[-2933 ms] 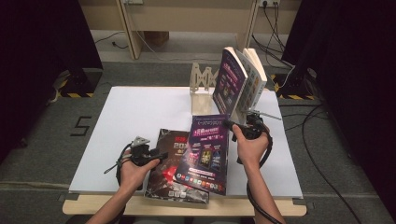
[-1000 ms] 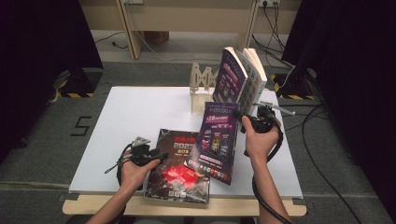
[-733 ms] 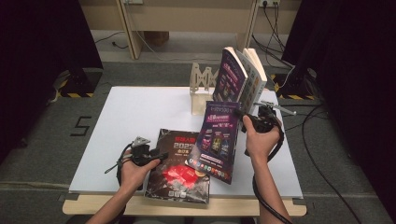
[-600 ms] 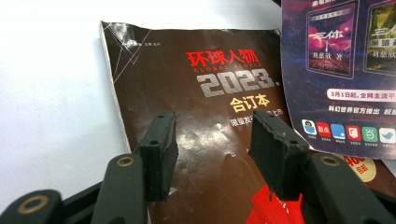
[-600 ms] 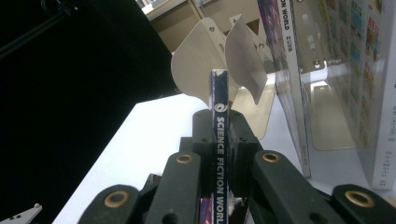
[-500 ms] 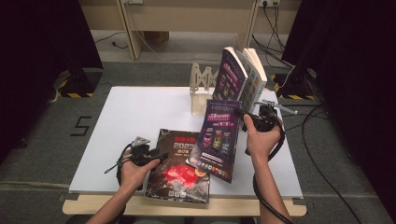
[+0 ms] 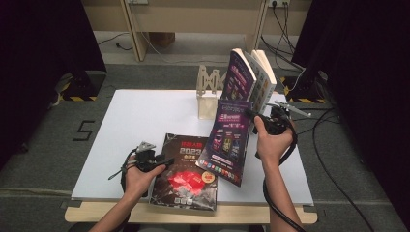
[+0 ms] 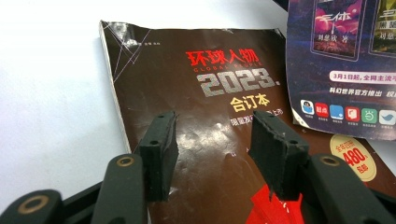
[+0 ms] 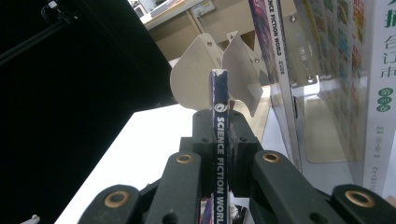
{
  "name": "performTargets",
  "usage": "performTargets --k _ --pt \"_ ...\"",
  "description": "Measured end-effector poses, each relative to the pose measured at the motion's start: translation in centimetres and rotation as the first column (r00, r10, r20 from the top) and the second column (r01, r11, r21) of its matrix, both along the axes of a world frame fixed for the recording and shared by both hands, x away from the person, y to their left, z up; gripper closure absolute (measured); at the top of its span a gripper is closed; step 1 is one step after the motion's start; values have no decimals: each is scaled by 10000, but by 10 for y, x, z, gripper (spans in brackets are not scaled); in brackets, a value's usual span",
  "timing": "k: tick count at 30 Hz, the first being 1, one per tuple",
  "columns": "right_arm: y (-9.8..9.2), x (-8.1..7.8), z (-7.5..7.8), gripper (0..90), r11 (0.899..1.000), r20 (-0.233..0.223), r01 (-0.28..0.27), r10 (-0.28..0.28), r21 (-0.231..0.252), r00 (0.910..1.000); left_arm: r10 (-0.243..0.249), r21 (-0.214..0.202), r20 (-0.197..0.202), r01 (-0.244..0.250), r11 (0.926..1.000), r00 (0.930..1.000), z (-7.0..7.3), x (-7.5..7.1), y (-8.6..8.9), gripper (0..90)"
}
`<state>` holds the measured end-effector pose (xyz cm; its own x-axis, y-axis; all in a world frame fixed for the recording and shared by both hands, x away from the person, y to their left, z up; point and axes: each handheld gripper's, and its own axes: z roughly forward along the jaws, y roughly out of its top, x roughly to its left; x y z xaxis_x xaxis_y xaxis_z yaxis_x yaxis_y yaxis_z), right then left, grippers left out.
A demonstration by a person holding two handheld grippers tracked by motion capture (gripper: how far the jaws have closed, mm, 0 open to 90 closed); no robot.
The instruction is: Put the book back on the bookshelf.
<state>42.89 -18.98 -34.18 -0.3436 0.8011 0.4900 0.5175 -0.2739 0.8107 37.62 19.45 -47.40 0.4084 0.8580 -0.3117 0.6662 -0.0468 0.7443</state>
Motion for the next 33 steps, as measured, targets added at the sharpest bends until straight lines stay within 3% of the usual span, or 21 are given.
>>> performTargets --k 33 --pt "-4 3 17 846 9996 357 271 -272 53 9990 -24 -15 19 24 10000 10000 0 1 0 503"
